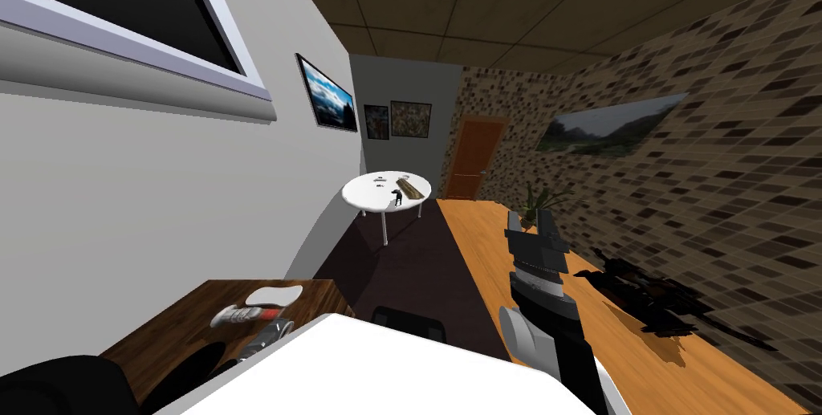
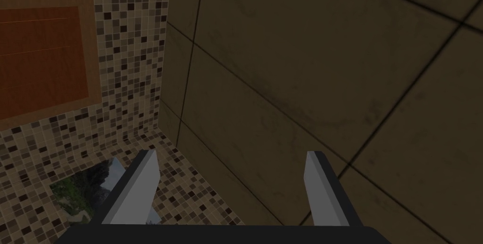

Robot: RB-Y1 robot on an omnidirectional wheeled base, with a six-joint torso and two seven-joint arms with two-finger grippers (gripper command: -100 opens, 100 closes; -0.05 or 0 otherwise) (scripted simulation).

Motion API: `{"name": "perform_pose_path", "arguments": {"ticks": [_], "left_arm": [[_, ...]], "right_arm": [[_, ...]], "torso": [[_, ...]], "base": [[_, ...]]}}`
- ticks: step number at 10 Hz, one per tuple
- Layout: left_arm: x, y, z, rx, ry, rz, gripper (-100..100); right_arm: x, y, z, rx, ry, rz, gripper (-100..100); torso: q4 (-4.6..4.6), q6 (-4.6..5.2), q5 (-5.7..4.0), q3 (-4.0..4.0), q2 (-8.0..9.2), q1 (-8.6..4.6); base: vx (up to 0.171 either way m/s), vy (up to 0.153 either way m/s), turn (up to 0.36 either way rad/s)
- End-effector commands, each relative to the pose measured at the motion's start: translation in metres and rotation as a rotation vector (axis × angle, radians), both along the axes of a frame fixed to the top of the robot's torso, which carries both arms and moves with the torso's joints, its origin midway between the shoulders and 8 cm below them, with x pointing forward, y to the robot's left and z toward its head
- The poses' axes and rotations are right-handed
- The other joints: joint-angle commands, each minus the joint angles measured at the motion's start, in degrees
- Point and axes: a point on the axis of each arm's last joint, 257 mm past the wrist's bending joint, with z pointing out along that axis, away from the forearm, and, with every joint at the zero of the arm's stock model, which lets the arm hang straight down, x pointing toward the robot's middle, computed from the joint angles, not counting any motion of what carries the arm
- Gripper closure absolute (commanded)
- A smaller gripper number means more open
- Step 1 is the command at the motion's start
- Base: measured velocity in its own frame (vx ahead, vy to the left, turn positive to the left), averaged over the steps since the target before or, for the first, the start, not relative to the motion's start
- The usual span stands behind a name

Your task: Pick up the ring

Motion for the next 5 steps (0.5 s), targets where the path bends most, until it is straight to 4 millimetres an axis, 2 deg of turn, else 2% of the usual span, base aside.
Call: {"name": "perform_pose_path", "arguments": {"ticks": [1, 4, 5], "left_arm": [[-0.0016, 0.0000, 0.0071, 0.001, 0.001, -0.004, 100], [-0.0025, -0.0004, 0.0110, 0.002, 0.001, -0.007, 100], [-0.0030, -0.0004, 0.0114, 0.002, 0.002, -0.007, 0]], "right_arm": [[0.0000, 0.0000, 0.0000, 0.000, 0.000, 0.000, 0], [0.0000, 0.0000, 0.0000, 0.000, 0.000, 0.000, 0], [0.0000, 0.0000, 0.0000, 0.000, 0.000, 0.000, 0]], "torso": [[0.00, 0.00, 0.00, 0.00, 0.00, 0.00], [0.00, -0.03, -0.03, 0.03, 0.06, -0.13], [0.01, -0.01, -0.01, 0.02, 0.03, -0.07]], "base": [[-0.008, -0.018, 0.036], [-0.008, -0.021, 0.022], [0.000, 0.000, 0.000]]}}
